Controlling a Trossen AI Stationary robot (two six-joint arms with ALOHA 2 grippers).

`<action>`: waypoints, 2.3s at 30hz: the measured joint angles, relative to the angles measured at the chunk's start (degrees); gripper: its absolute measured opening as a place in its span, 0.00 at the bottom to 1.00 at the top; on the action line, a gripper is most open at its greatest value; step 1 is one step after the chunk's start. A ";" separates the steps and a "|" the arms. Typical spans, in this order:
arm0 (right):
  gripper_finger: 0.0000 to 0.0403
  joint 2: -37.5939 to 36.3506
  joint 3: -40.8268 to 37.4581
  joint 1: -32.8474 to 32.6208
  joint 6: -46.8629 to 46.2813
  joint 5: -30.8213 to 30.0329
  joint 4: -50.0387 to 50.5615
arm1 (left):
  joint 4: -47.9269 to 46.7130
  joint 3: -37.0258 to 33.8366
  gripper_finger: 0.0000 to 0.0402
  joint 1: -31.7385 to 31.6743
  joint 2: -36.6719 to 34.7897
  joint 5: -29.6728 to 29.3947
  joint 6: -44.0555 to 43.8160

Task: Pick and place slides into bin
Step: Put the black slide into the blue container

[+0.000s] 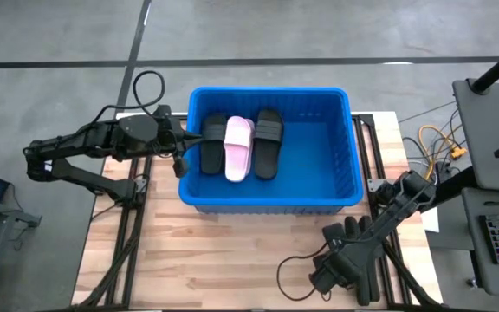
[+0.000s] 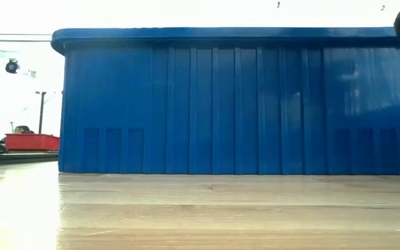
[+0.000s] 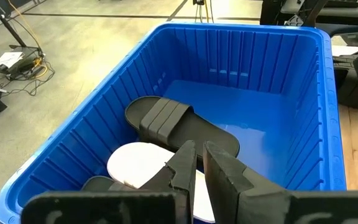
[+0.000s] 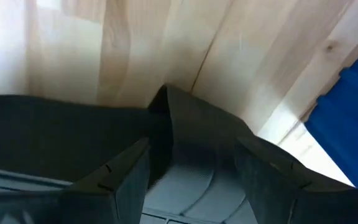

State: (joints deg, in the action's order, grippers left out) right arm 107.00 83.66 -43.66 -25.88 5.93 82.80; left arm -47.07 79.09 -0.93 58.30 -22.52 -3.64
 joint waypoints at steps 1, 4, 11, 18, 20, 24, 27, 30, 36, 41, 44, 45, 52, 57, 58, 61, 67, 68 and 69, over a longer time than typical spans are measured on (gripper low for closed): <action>0.55 0.00 -0.65 -0.11 -0.01 -0.02 -0.15 | 0.00 0.00 0.04 -0.01 0.00 0.00 0.00; 0.55 0.00 -2.56 -0.11 0.01 -0.48 -1.49 | -0.01 0.00 0.04 0.00 0.00 0.00 0.00; 0.46 0.00 -6.27 -0.11 0.19 -1.48 -4.98 | -0.02 0.00 0.04 0.00 0.00 0.01 0.01; 0.15 0.00 -6.64 -0.08 0.01 -1.82 -5.67 | -0.02 0.00 0.04 0.00 0.02 0.00 0.02; 0.06 0.00 -6.34 -0.08 0.08 -2.23 -5.59 | -0.02 0.00 0.04 -0.02 0.10 0.00 0.02; 0.04 0.00 -5.50 -0.06 -0.02 -3.45 -5.75 | -0.02 0.00 0.04 0.00 0.17 0.00 0.02; 0.03 0.00 -3.90 0.18 0.26 -3.60 -6.44 | -0.02 0.00 0.04 -0.02 0.17 0.02 0.02; 0.03 0.00 -1.12 0.40 0.30 -6.07 -8.45 | -0.04 0.00 0.04 -0.02 0.17 0.02 0.02; 0.03 0.00 3.36 2.25 -0.49 -9.20 -14.43 | -0.31 0.00 0.04 -0.02 0.17 0.00 0.02; 0.03 0.02 7.70 5.04 -0.67 -12.69 -16.58 | -0.18 0.00 0.04 0.00 0.17 0.00 0.02; 0.03 -0.46 10.73 6.97 -0.63 -16.86 -16.42 | -0.12 0.00 0.04 -0.02 0.17 0.00 0.02; 0.03 -0.83 11.78 7.66 -0.44 -18.85 -16.46 | -0.11 0.00 0.04 -0.02 0.17 0.00 0.02; 0.03 -3.82 18.68 13.13 2.34 -24.02 -20.88 | 0.04 0.00 0.04 -0.02 0.23 0.00 -0.13; 0.03 -6.52 24.18 16.70 5.31 -23.45 -29.65 | 0.03 0.00 0.04 -0.01 0.31 0.00 -0.26; 0.03 -7.10 25.27 17.77 5.32 -23.34 -31.69 | 0.04 0.00 0.04 -0.02 0.31 0.02 -0.26; 0.03 -8.66 28.43 20.72 8.57 -24.64 -35.59 | 0.04 0.00 0.04 -0.02 0.31 0.01 -0.25; 0.03 -11.69 30.26 25.04 23.08 -36.92 -33.52 | 0.04 0.00 0.04 -0.01 0.44 0.02 -0.24; 0.03 -12.44 29.77 25.56 27.06 -37.91 -33.59 | 0.04 0.00 0.04 0.00 0.43 0.00 -0.24; 0.03 -13.17 29.15 26.01 31.49 -38.63 -33.58 | 0.02 0.00 0.04 0.00 0.42 0.00 -0.24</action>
State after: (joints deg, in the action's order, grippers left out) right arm 93.83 112.81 -17.65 5.62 -32.70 49.22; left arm -47.05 79.09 -0.93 58.72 -22.52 -3.88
